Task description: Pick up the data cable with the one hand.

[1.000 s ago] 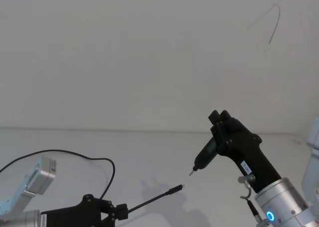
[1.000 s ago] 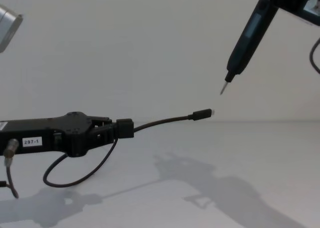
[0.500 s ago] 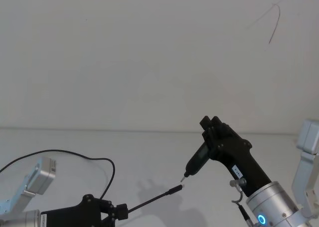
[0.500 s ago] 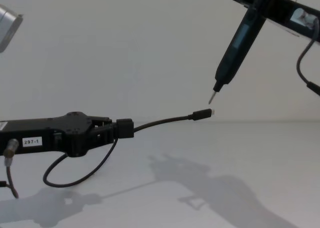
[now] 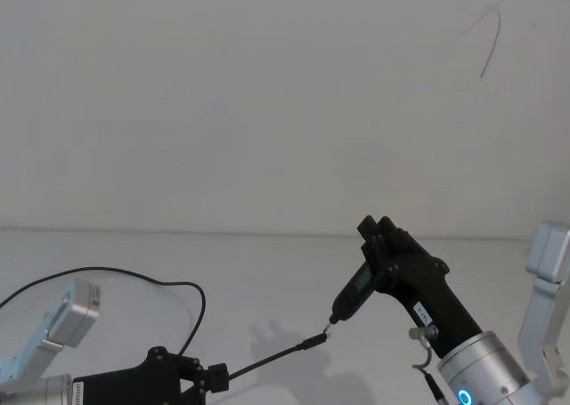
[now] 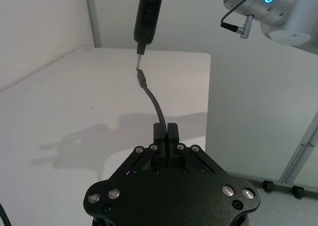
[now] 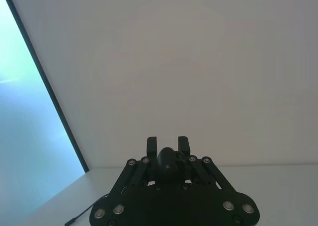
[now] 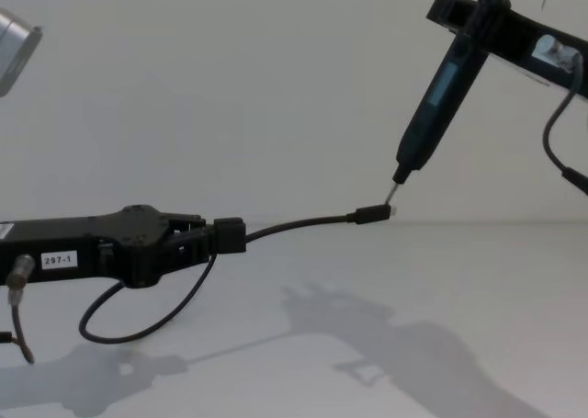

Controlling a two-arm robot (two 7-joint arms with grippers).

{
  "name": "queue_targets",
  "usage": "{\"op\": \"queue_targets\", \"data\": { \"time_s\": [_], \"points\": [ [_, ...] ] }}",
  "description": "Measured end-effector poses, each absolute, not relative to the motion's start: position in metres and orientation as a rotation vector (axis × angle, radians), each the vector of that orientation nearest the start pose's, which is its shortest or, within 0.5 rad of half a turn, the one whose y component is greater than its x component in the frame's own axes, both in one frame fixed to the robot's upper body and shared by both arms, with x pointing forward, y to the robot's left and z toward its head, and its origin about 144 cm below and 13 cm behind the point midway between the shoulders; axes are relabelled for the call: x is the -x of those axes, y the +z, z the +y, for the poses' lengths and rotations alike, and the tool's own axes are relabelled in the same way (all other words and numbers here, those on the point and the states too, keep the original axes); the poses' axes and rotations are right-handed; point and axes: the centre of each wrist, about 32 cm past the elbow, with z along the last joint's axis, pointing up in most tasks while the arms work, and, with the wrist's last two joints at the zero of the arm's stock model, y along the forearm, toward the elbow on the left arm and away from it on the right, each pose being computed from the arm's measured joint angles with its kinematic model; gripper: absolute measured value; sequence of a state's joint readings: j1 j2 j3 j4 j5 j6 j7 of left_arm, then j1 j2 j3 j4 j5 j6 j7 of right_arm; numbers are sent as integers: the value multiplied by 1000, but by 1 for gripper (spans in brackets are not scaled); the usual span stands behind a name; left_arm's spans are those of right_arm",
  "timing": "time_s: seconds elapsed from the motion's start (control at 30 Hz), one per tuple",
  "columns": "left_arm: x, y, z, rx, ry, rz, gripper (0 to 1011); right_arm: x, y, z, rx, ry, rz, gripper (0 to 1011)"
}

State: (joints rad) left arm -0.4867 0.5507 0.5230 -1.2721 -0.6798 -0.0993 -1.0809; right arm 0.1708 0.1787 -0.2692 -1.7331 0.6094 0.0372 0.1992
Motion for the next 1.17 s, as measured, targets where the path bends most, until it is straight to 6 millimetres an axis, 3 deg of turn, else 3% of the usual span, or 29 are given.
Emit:
{"op": "queue_targets", "data": {
  "time_s": [1.17],
  "points": [
    [-564,1201,300,8,233,-44,38,-482,1236,-191,-453,-1005,154,251]
  ]
}}
